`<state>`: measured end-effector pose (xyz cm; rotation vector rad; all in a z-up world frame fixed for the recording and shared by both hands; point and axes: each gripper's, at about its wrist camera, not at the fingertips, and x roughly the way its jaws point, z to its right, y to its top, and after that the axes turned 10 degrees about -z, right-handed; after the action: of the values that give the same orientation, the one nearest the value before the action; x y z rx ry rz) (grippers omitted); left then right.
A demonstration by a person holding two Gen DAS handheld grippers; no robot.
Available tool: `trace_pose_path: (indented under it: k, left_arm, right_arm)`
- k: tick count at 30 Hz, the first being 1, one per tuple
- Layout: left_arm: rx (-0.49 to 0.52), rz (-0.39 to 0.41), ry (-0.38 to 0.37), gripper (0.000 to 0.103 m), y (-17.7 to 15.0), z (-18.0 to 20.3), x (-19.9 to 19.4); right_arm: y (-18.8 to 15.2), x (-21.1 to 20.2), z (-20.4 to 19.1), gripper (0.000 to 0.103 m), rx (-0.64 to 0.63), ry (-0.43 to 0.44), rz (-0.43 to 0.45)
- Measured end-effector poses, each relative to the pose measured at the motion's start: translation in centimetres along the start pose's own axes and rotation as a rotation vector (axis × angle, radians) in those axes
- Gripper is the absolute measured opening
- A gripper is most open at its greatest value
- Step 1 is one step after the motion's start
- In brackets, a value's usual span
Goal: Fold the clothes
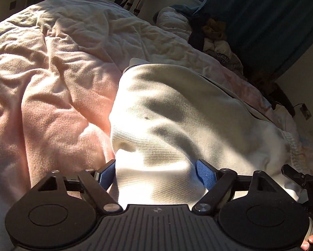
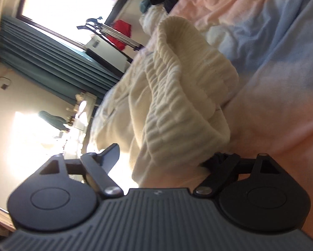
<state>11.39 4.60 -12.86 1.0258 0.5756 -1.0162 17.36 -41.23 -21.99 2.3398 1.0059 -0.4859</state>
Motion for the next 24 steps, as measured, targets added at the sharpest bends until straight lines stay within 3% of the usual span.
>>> trace_pose_path:
  k: [1,2,7,10,15,21,24]
  left_arm:
    - [-0.001,0.003,0.0,0.07,-0.1,0.0,-0.1]
    - [-0.003,0.006,-0.001,0.064,-0.1,0.0,-0.1]
    - [0.009,0.038,-0.028,0.037,-0.6,0.4,-1.3]
    - [0.011,0.056,-0.047,0.028,-0.8,0.6,-2.2]
    - [-0.019,0.083,-0.123,0.025,-0.7,1.4,-5.2]
    - [0.032,0.087,-0.172,0.024,-0.8,6.1,-9.1]
    - [0.066,0.081,-0.234,0.023,-1.2,10.0,-10.5]
  right_arm:
    - [0.0,0.2,-0.2,0.061,-0.017,-0.039,-0.01]
    - [0.0,0.3,-0.2,0.054,-0.021,-0.058,-0.016]
    - [-0.7,0.2,-0.1,0.033,-0.028,-0.113,-0.03]
    - [-1.0,-0.9,-1.3,0.03,-0.053,-0.091,-0.001]
    - [-0.8,-3.6,-3.1,0.029,-0.053,-0.012,0.041]
    - [0.1,-9.2,-5.0,0.028,-0.059,0.068,0.111]
    - [0.7,-13.3,-5.3,0.028,-0.065,0.095,0.157]
